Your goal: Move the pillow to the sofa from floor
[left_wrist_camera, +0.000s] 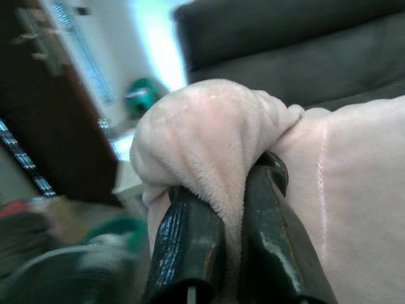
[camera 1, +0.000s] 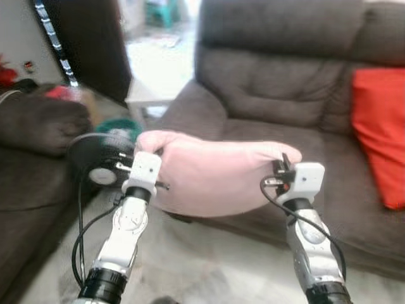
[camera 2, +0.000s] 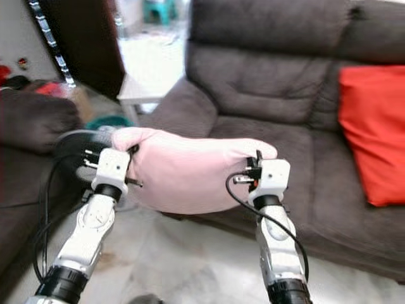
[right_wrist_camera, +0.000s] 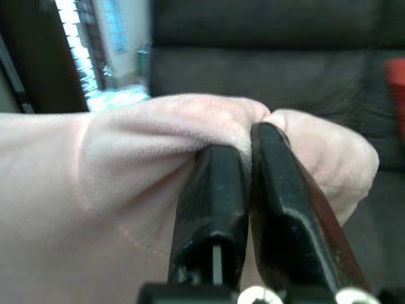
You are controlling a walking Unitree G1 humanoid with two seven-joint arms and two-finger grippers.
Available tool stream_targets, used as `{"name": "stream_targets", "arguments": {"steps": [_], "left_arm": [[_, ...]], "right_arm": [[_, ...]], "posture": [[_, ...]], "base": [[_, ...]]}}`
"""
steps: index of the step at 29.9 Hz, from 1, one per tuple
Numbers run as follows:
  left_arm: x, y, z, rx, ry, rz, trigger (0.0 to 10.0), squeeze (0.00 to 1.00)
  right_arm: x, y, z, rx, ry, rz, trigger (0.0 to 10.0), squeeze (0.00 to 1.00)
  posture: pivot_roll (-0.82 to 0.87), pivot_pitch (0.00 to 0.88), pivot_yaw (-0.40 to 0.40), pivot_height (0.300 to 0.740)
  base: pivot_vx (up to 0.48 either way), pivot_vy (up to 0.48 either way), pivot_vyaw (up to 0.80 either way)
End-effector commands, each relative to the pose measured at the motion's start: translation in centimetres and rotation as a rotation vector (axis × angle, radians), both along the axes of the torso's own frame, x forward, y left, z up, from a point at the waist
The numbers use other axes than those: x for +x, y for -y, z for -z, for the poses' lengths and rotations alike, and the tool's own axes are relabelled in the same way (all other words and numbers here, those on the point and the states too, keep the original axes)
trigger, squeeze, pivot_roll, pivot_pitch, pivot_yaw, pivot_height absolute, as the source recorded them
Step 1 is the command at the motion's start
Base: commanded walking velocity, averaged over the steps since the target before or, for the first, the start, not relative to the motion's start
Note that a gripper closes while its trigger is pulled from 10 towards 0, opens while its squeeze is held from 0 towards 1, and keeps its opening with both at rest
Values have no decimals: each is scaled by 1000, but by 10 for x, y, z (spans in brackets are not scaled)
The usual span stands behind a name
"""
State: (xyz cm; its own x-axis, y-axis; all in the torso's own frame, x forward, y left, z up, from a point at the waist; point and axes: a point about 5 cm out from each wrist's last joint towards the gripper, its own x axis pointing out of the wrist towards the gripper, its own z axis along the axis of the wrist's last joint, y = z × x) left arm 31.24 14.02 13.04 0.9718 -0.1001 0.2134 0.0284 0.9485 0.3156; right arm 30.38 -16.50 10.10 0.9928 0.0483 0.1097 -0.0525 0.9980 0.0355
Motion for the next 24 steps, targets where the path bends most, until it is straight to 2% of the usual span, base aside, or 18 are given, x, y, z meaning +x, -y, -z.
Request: {"name": "stream_targets", "arguments": {"steps": [1, 5, 12, 24], "left_arm": [[2, -2, -14, -15, 59, -10, 10000, 0], [1, -2, -14, -17, 58, -9, 10000, 0], [-2, 0, -12, -32, 58, 6, 10000, 0], [-1, -5, -13, -50, 54, -40, 10000, 0]], "right_arm": [[2, 7, -13, 0, 58, 31, 10000, 0], [2, 8, -13, -2, 58, 34, 10000, 0], [3, 7, -14, -13, 61, 29, 10000, 0], [5, 7, -16, -20, 59, 25, 10000, 0]], "posture": [[150, 30, -14, 740], [149, 30, -16, 740], [151, 26, -22, 740], [147, 24, -26, 740]], "base": [[0, 0, -763], [0, 0, -684], [0, 0, 0], [0, 0, 0]]}}
